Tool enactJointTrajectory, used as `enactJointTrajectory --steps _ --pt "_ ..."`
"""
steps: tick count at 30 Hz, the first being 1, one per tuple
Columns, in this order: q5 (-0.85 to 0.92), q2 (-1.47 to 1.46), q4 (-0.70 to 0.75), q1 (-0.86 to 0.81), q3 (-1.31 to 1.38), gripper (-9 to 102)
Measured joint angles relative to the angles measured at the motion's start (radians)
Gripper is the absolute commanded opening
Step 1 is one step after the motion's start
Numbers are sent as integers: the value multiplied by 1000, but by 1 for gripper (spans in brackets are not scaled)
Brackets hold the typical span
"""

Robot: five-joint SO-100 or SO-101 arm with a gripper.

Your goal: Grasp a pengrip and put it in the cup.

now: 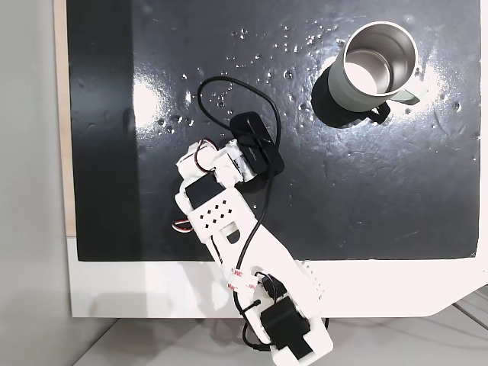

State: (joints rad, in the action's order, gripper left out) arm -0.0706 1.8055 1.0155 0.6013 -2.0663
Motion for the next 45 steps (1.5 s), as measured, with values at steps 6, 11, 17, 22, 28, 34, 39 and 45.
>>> enactJointTrajectory --steps 6,11,17,22,28,34,39,45 --pt "5 -91 -2 -29 0 23" --pt "5 -198 -2 -34 29 18" --pt "9 -256 11 -28 84 6" --pt "8 -259 11 -28 87 0" --pt "49 -152 81 -77 87 0" --pt "204 5 249 -291 249 0" --pt "371 49 308 -528 408 0" --pt "497 25 327 -718 614 0"
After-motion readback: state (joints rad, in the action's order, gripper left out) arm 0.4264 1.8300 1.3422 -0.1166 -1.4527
